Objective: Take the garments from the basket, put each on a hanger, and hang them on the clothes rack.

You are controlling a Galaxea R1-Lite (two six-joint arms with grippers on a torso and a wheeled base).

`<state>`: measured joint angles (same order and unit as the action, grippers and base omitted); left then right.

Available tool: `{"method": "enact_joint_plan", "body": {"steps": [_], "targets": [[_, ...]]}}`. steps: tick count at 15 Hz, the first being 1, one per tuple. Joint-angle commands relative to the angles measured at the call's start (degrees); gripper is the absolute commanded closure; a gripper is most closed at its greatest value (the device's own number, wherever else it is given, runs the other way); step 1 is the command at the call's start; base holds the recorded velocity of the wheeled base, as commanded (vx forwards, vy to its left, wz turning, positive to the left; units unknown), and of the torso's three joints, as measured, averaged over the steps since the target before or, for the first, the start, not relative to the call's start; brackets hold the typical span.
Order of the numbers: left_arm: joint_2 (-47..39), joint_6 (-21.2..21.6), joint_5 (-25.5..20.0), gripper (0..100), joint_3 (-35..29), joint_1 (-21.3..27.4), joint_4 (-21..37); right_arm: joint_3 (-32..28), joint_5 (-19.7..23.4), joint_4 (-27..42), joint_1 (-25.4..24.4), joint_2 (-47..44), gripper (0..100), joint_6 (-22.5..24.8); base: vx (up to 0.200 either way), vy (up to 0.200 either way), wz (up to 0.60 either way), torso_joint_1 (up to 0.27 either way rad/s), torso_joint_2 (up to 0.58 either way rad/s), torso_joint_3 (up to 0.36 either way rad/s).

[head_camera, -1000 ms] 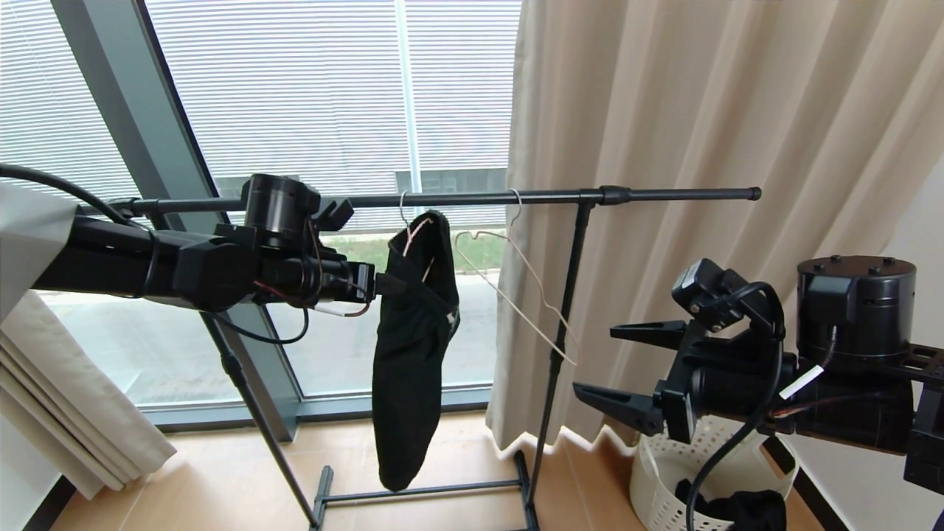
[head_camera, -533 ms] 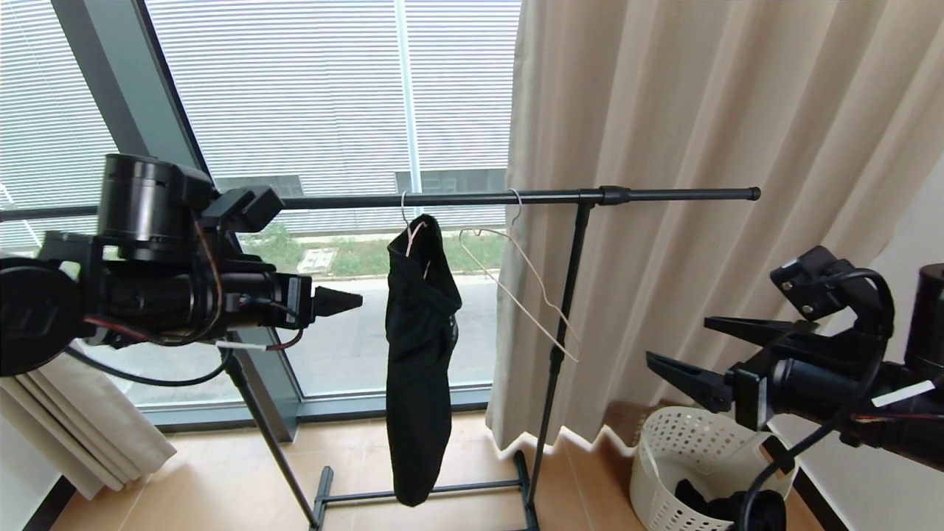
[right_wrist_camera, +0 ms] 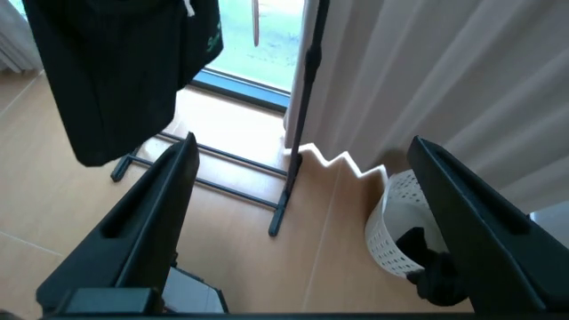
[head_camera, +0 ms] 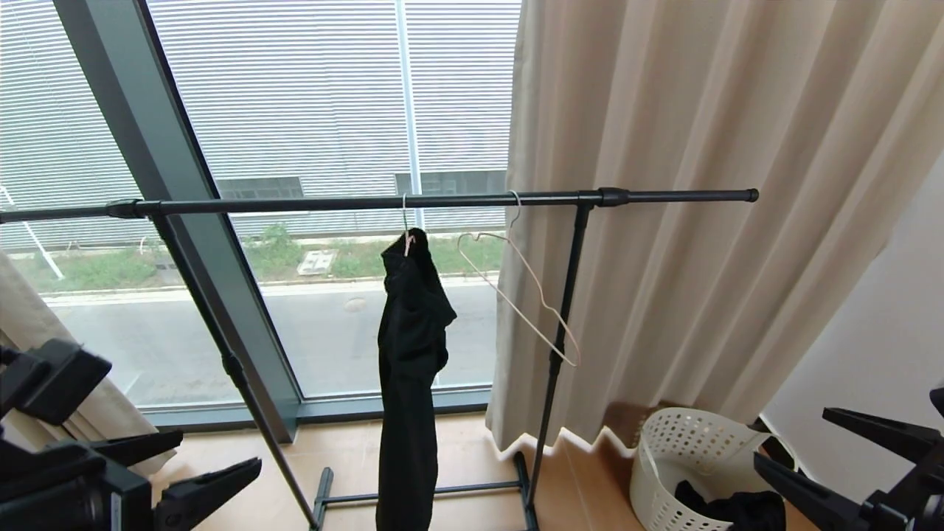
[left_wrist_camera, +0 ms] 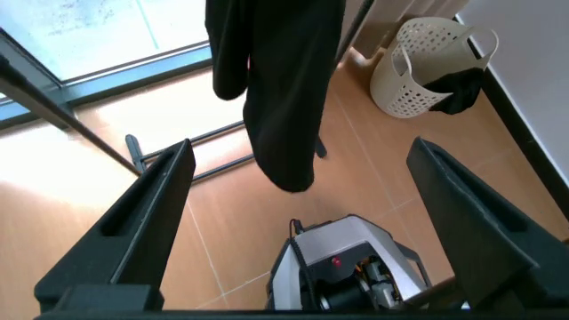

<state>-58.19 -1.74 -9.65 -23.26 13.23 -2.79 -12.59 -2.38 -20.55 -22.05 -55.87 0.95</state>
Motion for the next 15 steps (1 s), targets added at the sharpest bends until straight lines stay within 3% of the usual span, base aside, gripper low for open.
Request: {"method": "enact_joint_plan", "body": {"steps": [1, 4, 6, 8, 10, 13, 15], "targets": [[13.8, -0.2, -0.1, 0, 11.0, -1.7, 0.0, 7.4, -0.2, -0.1, 0.1, 6.3, 0, 0.0, 0.0, 0.0, 0.0, 0.0, 0.0, 0.0], [21.7, -0.3, -0.2, 0, 17.5, -1.9, 0.0, 12.6, -0.2, 0.1, 0.1, 11.0, 0, 0.0, 0.0, 0.0, 0.0, 0.0, 0.0, 0.0], [24.5, -0.2, -0.2, 0, 19.6, -1.9, 0.0, 12.6, -0.1, 4.6, 0.1, 13.9, 0, 0.0, 0.0, 0.0, 0.0, 0.0, 0.0, 0.0], [27.9, -0.2, 0.0, 0, 21.5, -1.9, 0.3, 12.6, 0.3, 17.5, 0.0, 23.7, 0, 0.0, 0.0, 0.0, 0.0, 0.0, 0.0, 0.0], [30.0, -0.1, -0.1, 0, 22.7, -1.8, 1.6, 12.3, 0.5, 21.4, 0.1, 29.2, 0, -0.2, 0.0, 0.0, 0.0, 0.0, 0.0, 0.0], [31.8, -0.3, -0.2, 0, 22.8, -1.9, 1.7, 12.2, 0.1, 21.6, 0.3, 30.2, 0, -0.2, 0.0, 0.0, 0.0, 0.0, 0.0, 0.0], [34.5, -0.2, -0.1, 0, 22.8, -1.9, 1.7, 12.2, -2.4, 21.7, 1.3, 30.6, 0, -0.2, 0.0, 0.0, 0.0, 0.0, 0.0, 0.0]]}}
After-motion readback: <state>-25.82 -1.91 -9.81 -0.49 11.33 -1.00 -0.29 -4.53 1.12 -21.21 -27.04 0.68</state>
